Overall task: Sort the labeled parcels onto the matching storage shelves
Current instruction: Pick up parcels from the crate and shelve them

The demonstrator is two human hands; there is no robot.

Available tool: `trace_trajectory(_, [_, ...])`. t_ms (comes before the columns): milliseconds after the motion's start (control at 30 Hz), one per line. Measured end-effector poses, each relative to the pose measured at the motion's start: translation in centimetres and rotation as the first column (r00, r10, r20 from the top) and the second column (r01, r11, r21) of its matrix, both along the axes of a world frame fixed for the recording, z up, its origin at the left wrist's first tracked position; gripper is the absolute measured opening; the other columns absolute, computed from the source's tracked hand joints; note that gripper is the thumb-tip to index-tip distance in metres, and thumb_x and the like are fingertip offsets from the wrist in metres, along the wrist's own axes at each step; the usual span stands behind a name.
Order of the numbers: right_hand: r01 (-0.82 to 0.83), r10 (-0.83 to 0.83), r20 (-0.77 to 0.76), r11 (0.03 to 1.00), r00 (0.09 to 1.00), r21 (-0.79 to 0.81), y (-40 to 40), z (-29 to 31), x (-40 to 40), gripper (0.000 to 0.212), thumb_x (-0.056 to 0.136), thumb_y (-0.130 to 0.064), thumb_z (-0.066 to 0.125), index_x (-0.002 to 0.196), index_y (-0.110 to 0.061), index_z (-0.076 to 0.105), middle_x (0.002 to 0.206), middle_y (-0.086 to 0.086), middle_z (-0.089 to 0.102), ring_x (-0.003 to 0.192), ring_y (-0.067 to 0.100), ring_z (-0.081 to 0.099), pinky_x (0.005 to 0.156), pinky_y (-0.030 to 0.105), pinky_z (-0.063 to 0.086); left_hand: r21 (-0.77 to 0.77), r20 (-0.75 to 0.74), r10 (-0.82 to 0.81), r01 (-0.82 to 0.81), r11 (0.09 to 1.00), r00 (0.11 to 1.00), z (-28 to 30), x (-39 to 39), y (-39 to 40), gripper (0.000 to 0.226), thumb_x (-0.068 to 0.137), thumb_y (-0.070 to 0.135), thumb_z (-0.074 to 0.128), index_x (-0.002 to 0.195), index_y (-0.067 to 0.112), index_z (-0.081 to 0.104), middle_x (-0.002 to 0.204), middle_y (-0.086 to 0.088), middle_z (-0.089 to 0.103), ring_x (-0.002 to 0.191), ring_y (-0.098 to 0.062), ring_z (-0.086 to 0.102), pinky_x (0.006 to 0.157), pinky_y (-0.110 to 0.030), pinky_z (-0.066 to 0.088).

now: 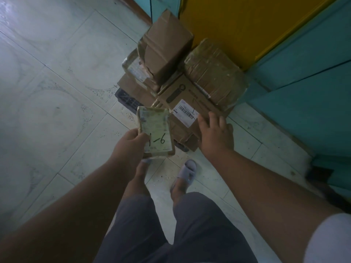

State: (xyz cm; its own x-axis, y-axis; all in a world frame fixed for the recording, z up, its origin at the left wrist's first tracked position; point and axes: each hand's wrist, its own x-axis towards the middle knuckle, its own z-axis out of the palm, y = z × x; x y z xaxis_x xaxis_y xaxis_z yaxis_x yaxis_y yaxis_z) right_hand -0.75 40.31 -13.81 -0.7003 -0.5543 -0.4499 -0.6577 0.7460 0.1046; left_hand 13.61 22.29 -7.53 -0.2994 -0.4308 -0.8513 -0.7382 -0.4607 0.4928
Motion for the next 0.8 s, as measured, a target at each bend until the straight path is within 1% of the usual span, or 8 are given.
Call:
trace_trajectory(233, [0.196, -0.177, 0.096, 0.951, 0.979, -0.239, 1.0, 1.2, 0.3, 0.063, 0.09, -0.021, 0.061, 0.149, -0.015, 0.039, 0.15, 0.017, 0.037, 0.106, 0.038, 0.058, 0.085, 0.041, 0.044, 0.001, 0.011, 0.002, -0.002, 1.0, 1.0, 0.1, -1.1, -0.1, 0.013, 0.096, 0.019, 0.053, 0.099, 0.02, 0.066, 0.101, -0.009, 0.075, 0.098, -0.031, 0.072, 0.093, -0.053, 0.056])
trace_trajectory(333, [0.394, -0.331, 0.222, 0.837, 0.917, -0.38, 1.3, 2.3, 0.8, 0.054, 0.095, -0.01, 0.055, 0.147, -0.012, 0.043, 0.152, 0.013, 0.037, 0.098, 0.031, 0.065, 0.073, 0.03, 0.044, 0.002, 0.01, 0.037, -0.037, 0.999, 0.999, 1.0, -1.2, -0.4, 0.016, 0.096, 0.017, 0.052, 0.099, 0.016, 0.068, 0.099, -0.011, 0.077, 0.096, -0.032, 0.073, 0.092, -0.054, 0.056])
trace_trajectory(400, [0.544, -0.447, 0.311, 0.706, 0.839, -0.453, 1.2, 3.3, 0.9, 0.049, 0.095, -0.009, 0.057, 0.143, -0.01, 0.048, 0.146, 0.013, 0.042, 0.102, 0.027, 0.064, 0.074, 0.024, 0.042, 0.003, 0.012, 0.028, -0.028, 1.0, 1.0, 1.8, -0.9, -0.6, 0.017, 0.097, 0.015, 0.052, 0.102, 0.014, 0.067, 0.1, -0.011, 0.077, 0.097, -0.032, 0.073, 0.093, -0.053, 0.056])
trace_trajectory(500, [0.758, -0.592, 0.478, 0.461, 0.65, -0.461, 0.4, 4.8, 0.8, 0.038, 0.093, -0.022, 0.065, 0.129, -0.01, 0.061, 0.134, 0.011, 0.05, 0.094, 0.018, 0.058, 0.068, 0.009, 0.036, -0.001, 0.028, -0.025, 0.025, 1.0, 0.999, 2.9, -0.5, -1.4, 0.016, 0.095, 0.019, 0.054, 0.101, 0.017, 0.069, 0.098, -0.009, 0.077, 0.099, -0.032, 0.071, 0.095, -0.055, 0.055])
trace_trajectory(533, [0.825, -0.634, 0.533, 0.369, 0.561, -0.429, -0.1, 5.2, 0.8, 0.034, 0.093, -0.03, 0.064, 0.122, -0.012, 0.065, 0.129, 0.009, 0.054, 0.091, 0.015, 0.055, 0.064, 0.01, 0.036, -0.003, 0.035, -0.043, 0.043, 0.999, 0.998, 3.1, -0.5, -1.7, 0.016, 0.094, 0.02, 0.055, 0.099, 0.019, 0.069, 0.098, -0.008, 0.077, 0.1, -0.032, 0.07, 0.095, -0.055, 0.054])
trace_trajectory(667, [0.954, -0.704, 0.682, -0.023, 0.198, -0.3, -2.3, 4.9, 0.5, 0.03, 0.085, -0.038, 0.075, 0.099, -0.015, 0.062, 0.102, 0.006, 0.068, 0.088, 0.021, 0.063, 0.063, 0.027, 0.047, 0.012, 0.016, -0.149, 0.149, 0.989, 0.989, 2.9, -1.0, -3.4, 0.017, 0.092, 0.02, 0.057, 0.101, 0.02, 0.071, 0.099, -0.007, 0.077, 0.101, -0.031, 0.069, 0.096, -0.055, 0.054])
trace_trajectory(733, [0.952, -0.667, 0.743, -0.189, 0.057, -0.242, -3.3, 4.3, 0.5, 0.041, 0.075, -0.031, 0.085, 0.1, -0.016, 0.056, 0.105, 0.009, 0.067, 0.091, 0.025, 0.065, 0.069, 0.033, 0.055, 0.027, -0.003, -0.228, 0.228, 0.973, 0.974, 2.3, -1.4, -4.6, 0.017, 0.091, 0.021, 0.058, 0.101, 0.019, 0.072, 0.097, -0.005, 0.078, 0.101, -0.031, 0.07, 0.094, -0.055, 0.055])
trace_trajectory(800, [0.927, -0.546, 0.833, -0.351, -0.086, -0.134, -3.6, 3.8, 0.7, 0.058, 0.065, -0.022, 0.09, 0.107, -0.024, 0.051, 0.116, 0.011, 0.066, 0.1, 0.03, 0.066, 0.085, 0.049, 0.058, 0.042, -0.015, -0.284, 0.284, 0.958, 0.959, 1.8, -1.5, -5.9, 0.018, 0.09, 0.02, 0.058, 0.102, 0.019, 0.072, 0.098, -0.005, 0.077, 0.101, -0.03, 0.07, 0.093, -0.055, 0.055])
